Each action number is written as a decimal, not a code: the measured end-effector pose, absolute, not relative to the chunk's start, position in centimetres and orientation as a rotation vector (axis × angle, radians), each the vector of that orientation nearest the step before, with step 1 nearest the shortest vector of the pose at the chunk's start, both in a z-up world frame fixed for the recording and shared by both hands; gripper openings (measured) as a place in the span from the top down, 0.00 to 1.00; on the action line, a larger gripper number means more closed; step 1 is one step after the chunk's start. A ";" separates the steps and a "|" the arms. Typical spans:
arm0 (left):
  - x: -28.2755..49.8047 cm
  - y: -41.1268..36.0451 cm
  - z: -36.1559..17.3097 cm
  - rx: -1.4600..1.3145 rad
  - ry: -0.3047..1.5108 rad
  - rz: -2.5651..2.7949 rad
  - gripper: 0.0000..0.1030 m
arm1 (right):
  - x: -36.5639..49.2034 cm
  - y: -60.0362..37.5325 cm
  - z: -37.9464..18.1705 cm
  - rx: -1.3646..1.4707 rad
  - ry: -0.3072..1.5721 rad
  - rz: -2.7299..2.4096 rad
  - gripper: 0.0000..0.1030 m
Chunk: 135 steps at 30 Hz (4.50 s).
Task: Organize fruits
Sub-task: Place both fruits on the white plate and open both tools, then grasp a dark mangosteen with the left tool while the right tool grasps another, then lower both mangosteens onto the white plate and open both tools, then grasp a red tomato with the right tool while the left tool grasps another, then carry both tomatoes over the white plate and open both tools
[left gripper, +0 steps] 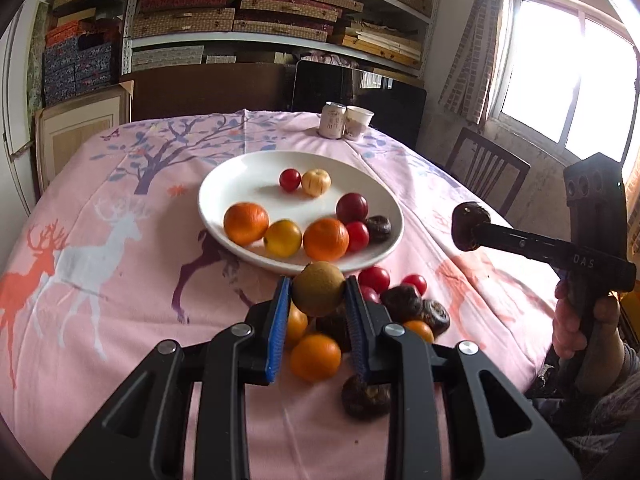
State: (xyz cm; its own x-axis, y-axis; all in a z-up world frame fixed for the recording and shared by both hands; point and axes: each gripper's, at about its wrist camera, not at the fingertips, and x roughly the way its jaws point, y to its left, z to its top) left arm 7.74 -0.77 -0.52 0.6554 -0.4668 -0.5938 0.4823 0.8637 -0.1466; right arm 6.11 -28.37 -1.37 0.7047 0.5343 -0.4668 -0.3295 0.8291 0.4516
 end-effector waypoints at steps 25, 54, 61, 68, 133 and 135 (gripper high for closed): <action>4.2 -2.5 -2.7 0.236 0.677 -0.618 0.41 | 5.4 -27.4 -3.4 0.259 0.681 0.419 0.69; -0.1 -0.5 -5.5 0.138 0.723 -0.630 0.61 | 3.5 -22.7 -7.9 -0.006 0.824 0.321 0.57; 0.4 -0.8 -5.6 0.123 0.732 -0.625 0.61 | 5.7 -21.8 -7.9 -0.007 0.883 0.311 0.54; 0.3 0.2 -4.3 0.091 0.695 -0.610 0.61 | 3.7 -23.7 -6.5 0.085 0.796 0.307 0.55; 0.9 -6.6 -7.3 0.204 0.751 -0.653 0.73 | -1.4 -27.3 -6.9 0.304 0.752 0.477 0.73; 0.5 -6.2 -6.5 0.197 0.729 -0.650 0.73 | -1.2 -27.2 -6.7 0.305 0.745 0.490 0.73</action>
State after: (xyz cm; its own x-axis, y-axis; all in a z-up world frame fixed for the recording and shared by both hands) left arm 0.48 -6.24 -6.45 0.5615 -0.4814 -0.6730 0.6137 0.7878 -0.0514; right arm -1.22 -27.21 -6.72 0.6309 0.5260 -0.5703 -0.3152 0.8454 0.4311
